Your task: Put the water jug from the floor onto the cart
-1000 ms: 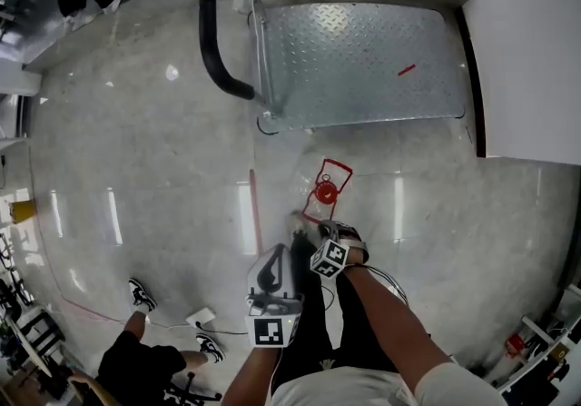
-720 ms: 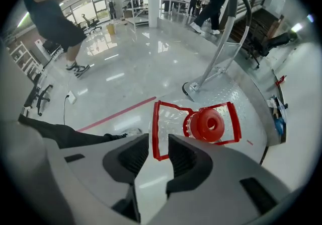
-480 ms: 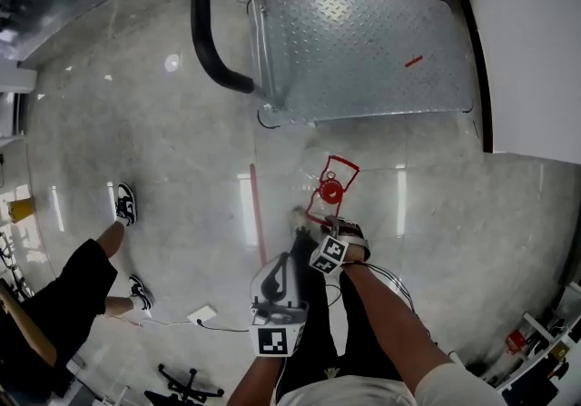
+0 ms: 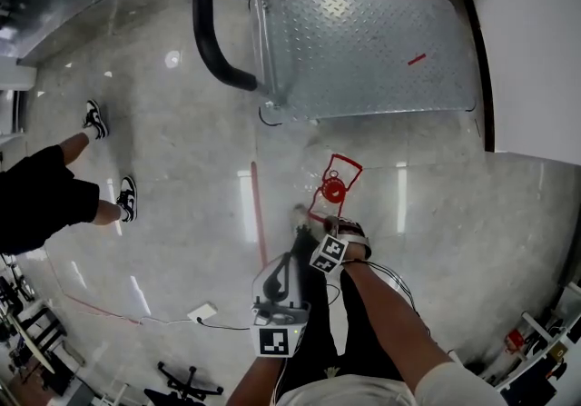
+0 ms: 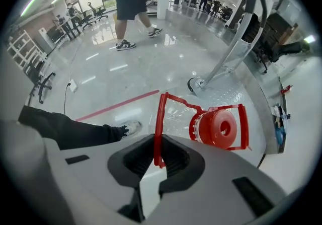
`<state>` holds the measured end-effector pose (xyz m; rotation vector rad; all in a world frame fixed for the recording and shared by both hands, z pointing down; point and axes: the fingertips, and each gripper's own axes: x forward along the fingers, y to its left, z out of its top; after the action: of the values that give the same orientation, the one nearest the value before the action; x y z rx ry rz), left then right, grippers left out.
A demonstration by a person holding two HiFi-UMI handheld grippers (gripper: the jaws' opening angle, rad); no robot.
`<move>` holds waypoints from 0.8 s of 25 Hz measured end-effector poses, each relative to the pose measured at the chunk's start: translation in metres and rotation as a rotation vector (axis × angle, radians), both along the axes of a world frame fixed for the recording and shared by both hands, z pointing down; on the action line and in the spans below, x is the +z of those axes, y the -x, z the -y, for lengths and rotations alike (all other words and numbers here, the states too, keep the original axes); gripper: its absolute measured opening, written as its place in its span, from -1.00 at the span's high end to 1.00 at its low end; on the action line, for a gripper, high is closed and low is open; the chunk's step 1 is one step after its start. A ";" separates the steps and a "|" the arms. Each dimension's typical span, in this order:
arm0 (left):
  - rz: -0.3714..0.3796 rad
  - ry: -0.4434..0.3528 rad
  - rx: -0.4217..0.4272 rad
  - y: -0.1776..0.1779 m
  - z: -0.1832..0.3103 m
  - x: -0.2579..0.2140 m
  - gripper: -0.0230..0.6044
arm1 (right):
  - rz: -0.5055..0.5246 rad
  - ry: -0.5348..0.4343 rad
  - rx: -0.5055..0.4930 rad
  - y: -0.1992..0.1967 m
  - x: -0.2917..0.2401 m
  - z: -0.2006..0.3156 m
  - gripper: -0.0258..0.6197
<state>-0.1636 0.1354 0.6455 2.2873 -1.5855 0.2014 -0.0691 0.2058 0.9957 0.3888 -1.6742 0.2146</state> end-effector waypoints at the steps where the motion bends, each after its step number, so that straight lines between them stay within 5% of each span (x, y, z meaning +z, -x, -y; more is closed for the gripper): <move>1: -0.001 -0.002 0.000 0.000 0.001 -0.001 0.92 | -0.002 0.004 -0.001 -0.001 -0.002 0.000 0.79; 20: -0.053 -0.052 -0.022 0.013 0.027 -0.039 0.92 | -0.046 0.115 -0.049 -0.043 -0.067 -0.025 0.77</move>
<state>-0.1765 0.1087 0.6068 2.2933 -1.6073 0.0942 -0.0263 0.2305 0.9292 0.2643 -1.6157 0.2618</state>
